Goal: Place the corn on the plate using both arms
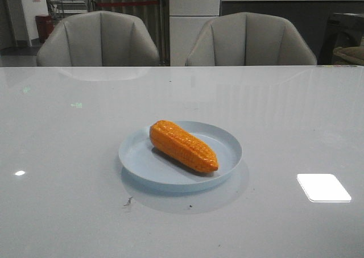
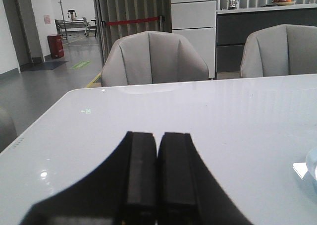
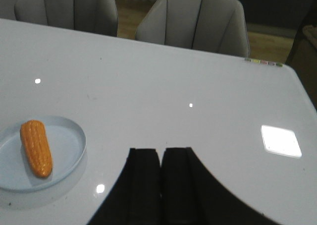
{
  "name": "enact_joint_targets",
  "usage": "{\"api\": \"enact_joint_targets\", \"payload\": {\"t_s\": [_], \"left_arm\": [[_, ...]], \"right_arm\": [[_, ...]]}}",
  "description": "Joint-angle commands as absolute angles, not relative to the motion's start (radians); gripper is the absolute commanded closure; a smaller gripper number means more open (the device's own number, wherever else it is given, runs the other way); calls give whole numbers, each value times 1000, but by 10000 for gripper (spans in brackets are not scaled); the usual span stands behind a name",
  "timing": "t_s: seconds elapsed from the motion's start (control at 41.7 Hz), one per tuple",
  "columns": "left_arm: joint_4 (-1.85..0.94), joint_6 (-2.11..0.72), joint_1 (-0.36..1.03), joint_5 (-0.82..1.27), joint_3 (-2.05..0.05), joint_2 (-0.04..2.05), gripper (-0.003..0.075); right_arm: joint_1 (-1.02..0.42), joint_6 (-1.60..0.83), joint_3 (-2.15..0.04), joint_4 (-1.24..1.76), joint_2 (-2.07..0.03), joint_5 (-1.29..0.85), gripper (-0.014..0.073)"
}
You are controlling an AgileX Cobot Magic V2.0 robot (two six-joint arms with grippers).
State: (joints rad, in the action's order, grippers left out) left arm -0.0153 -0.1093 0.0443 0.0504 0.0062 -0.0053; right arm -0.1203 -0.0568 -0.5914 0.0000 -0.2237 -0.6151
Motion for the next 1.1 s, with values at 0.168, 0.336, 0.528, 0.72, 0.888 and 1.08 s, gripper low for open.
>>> {"api": "enact_joint_targets", "payload": {"t_s": [0.168, 0.336, 0.528, 0.72, 0.888, 1.08], "left_arm": [[-16, -106, 53, -27, 43, -23, 632], [-16, -106, 53, -27, 43, -23, 632], [-16, -106, 53, -27, 43, -22, 632], [-16, -106, 53, -27, 43, -22, 632], [-16, -106, 53, -27, 43, -22, 632], [-16, -106, 53, -27, 43, -22, 632]], "right_arm": [[-112, -56, -280, 0, -133, 16, 542], [-107, -56, -80, 0, -129, 247, 542], [-106, -56, 4, 0, -61, 141, 542], [-106, -56, 8, 0, 36, 12, 542], [-106, -56, 8, 0, 34, 12, 542], [-106, -56, 8, 0, 34, 12, 542]]}}
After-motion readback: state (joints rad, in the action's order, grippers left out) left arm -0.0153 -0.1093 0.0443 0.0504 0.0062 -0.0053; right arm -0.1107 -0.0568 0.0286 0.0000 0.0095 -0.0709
